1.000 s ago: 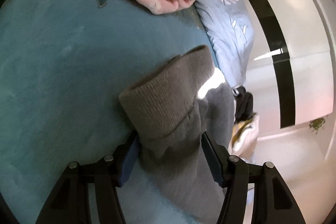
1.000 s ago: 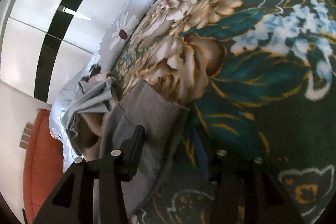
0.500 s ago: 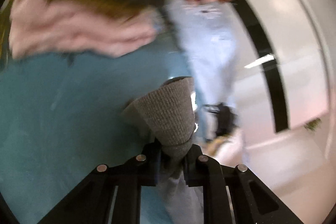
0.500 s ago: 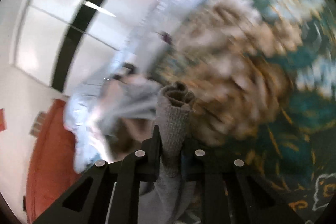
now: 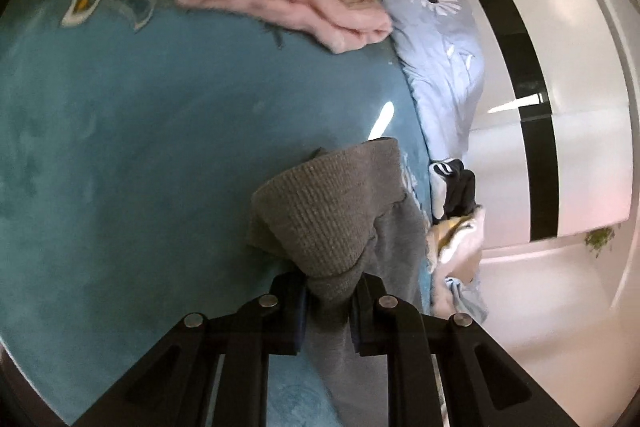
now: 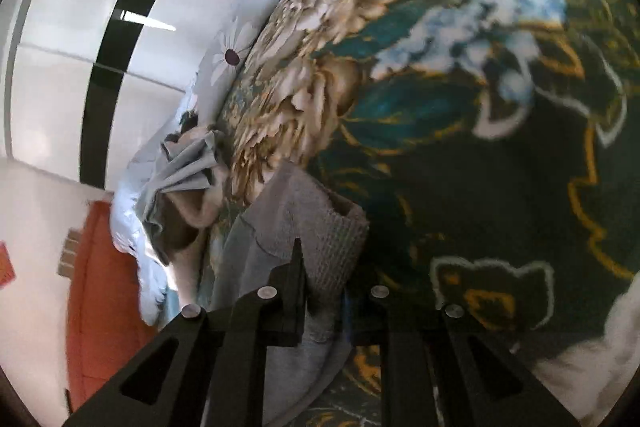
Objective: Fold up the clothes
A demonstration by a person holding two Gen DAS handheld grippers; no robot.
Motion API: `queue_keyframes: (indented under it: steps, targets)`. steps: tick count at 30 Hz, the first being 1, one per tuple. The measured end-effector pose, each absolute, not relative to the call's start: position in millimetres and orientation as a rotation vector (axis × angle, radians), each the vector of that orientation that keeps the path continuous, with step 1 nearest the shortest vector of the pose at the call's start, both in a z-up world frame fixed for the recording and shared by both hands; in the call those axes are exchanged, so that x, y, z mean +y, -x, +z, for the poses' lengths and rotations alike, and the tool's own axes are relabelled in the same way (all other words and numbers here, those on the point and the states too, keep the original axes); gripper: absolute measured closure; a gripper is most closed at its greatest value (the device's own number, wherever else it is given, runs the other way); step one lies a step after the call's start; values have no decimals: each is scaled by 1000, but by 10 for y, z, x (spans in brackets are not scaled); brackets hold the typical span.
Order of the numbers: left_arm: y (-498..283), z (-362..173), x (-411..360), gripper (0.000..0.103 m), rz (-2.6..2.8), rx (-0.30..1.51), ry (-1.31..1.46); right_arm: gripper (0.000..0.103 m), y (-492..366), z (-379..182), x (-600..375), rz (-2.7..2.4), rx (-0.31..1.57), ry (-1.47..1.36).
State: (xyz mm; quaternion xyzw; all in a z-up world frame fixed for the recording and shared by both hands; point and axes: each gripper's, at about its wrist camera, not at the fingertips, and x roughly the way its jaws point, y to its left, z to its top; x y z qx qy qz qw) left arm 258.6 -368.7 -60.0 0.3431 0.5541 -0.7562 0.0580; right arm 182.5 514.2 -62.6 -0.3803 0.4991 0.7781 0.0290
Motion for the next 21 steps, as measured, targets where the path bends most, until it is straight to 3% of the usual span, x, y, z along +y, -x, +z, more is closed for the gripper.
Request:
queue_keyframes:
  steps: [7, 9, 15, 21]
  targets:
    - [-2719, -529, -3722, 76, -2333, 1565, -1076, 83, -1807, -519, 5037, 2458, 1390, 1211]
    - [-2791, -516, -3743, 61, -2336, 1527, -1084, 82, -1862, -515, 5071, 2453, 1401, 1200]
    - [-2980, -402, -3805, 44, -2363, 1473, -1030, 81, -2012, -326, 5114, 2459, 1308, 1100]
    - [-3214, -316, -4024, 41, -2291, 1451, -901, 81, -2068, 1, 5031, 2492, 1166, 940]
